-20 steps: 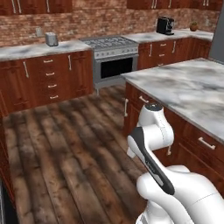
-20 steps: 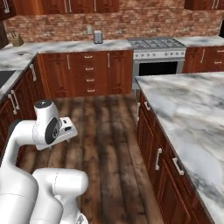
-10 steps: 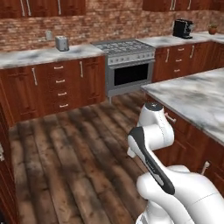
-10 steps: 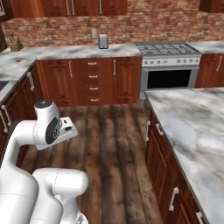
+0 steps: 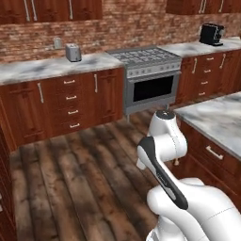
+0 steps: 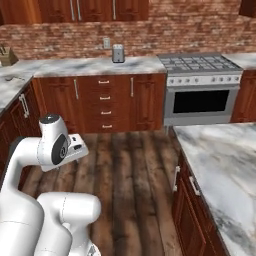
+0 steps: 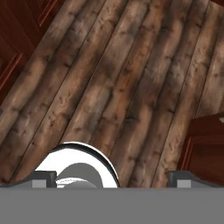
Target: Take the fork and place it on the left side of the plate. Then take the spoon and place it on the right side of the plate. Make sure they're directly next to the plate.
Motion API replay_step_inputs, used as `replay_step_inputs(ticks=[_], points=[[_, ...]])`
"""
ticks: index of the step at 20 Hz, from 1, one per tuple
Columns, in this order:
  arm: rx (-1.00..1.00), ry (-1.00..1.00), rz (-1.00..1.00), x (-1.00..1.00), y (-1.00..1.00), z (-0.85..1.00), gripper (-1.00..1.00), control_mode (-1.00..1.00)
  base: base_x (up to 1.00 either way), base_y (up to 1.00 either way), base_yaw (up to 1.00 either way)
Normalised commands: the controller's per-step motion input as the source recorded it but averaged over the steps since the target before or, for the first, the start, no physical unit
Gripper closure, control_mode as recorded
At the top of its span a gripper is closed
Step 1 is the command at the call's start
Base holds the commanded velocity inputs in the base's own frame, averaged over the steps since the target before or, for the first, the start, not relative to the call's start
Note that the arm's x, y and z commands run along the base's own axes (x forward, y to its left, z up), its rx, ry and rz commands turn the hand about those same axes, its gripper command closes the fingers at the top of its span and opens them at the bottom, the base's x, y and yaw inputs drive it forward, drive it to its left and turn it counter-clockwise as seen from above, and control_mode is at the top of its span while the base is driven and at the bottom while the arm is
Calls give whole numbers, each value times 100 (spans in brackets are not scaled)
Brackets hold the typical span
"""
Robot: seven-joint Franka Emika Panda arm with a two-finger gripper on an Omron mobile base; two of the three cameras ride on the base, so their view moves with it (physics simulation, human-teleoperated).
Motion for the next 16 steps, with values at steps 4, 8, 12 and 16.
replay_step_inputs(ticks=[4,8,12,16], points=[[0,0,0,0,0,0,-100,100,100,0,6],[0,0,0,0,0,0,-100,100,100,0,5],[0,0,0,0,0,0,-100,100,100,5,2],[0,0,0,0,0,0,-100,100,100,0,1]])
